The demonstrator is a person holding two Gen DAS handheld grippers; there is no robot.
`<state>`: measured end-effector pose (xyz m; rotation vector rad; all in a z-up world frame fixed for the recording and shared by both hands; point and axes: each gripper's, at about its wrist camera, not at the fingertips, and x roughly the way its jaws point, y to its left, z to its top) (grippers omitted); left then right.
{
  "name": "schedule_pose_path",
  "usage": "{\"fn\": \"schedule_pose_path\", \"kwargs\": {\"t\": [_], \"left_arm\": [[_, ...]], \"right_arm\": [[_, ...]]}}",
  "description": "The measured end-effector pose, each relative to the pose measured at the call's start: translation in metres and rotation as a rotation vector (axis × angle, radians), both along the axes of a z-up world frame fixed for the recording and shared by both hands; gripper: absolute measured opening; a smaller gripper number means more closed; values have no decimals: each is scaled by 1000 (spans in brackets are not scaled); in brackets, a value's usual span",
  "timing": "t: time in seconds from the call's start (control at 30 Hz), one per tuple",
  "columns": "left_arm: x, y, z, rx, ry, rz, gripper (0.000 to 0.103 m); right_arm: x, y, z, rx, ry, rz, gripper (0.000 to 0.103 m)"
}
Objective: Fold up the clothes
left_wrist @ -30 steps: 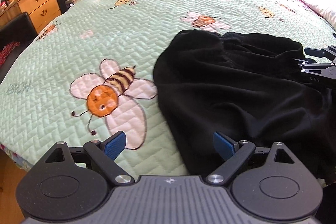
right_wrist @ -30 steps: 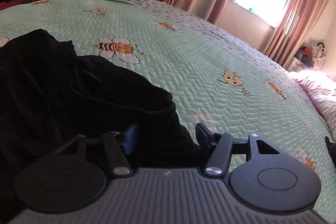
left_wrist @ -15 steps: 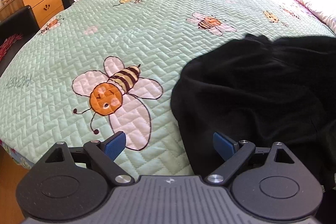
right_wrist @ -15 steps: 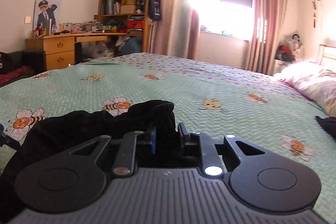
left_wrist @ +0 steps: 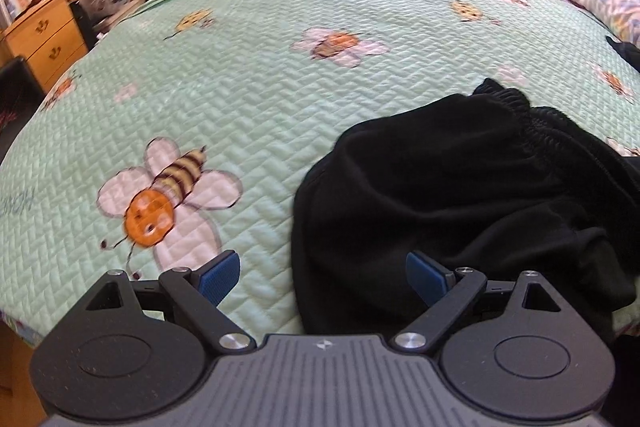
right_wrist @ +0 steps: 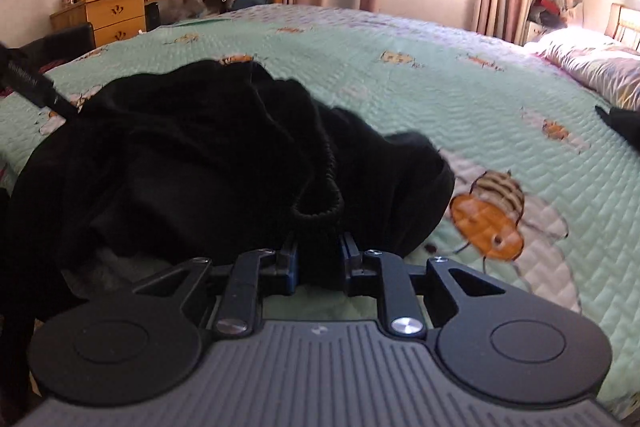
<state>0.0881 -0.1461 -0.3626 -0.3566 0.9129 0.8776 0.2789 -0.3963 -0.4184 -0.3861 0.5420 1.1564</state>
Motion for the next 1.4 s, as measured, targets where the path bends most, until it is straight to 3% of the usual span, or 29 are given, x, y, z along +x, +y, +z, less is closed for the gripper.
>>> {"fn": "schedule_pose_path", "kwargs": {"t": [0.1, 0.17, 0.27, 0.5, 0.7, 0.87, 1.0, 1.3, 1.4], "left_arm": [[18, 0, 5, 14, 9, -26, 91], [31, 3, 8, 22, 8, -40, 97], [47, 15, 4, 48, 45, 12, 97], [45, 36, -4, -33, 10, 67, 95], [82, 56, 8, -76, -52, -22, 95], [153, 62, 6, -22, 37, -123, 97], [198, 69, -6, -29, 108, -145, 97], [228, 69, -13, -48, 171, -177, 96], [237, 67, -24, -50, 241, -190, 91]], "right_arm": [[3, -4, -3, 13, 18, 6, 22], [3, -5, -4, 20, 18, 14, 22], [5, -10, -7, 43, 42, 8, 22], [17, -18, -12, 94, 140, -21, 23], [15, -17, -14, 89, 132, -18, 23], [17, -18, -13, 86, 131, -17, 23], [21, -18, -13, 92, 147, -17, 23], [26, -24, -16, 129, 189, -9, 23], [28, -26, -17, 143, 204, -8, 23]]}}
